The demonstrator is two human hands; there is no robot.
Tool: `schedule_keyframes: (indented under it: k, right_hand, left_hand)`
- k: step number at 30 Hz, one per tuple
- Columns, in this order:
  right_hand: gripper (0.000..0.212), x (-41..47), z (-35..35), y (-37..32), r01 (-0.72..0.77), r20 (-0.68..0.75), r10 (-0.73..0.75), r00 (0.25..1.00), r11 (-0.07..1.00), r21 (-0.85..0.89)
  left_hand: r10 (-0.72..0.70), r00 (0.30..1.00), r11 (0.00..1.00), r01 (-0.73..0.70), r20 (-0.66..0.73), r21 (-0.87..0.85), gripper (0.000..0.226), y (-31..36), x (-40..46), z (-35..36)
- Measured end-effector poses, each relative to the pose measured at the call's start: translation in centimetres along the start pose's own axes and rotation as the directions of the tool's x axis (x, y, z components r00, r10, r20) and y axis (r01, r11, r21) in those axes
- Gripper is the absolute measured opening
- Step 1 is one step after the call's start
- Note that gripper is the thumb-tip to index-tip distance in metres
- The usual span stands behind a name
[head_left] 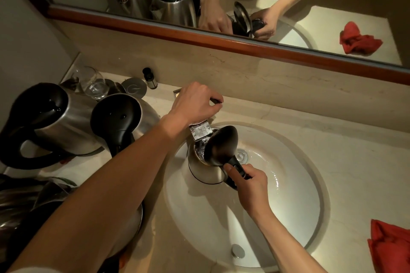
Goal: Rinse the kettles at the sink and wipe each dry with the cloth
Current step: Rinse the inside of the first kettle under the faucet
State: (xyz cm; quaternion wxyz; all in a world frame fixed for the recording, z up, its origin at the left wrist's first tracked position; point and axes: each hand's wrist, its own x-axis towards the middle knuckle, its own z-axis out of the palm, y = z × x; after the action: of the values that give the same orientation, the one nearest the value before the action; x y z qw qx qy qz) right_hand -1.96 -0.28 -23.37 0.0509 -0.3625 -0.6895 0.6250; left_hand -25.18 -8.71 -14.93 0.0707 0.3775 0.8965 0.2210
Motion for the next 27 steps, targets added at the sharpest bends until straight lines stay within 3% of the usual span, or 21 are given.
schedule_keyframes:
  k: [27]
  right_hand:
    - [0.069,0.16,0.19,0.53,-0.015,0.01,0.015,1.0,1.0,0.005]
  left_hand:
    - [0.001,1.0,1.0,-0.001,0.0,0.007,0.021,-0.06,0.05,0.0]
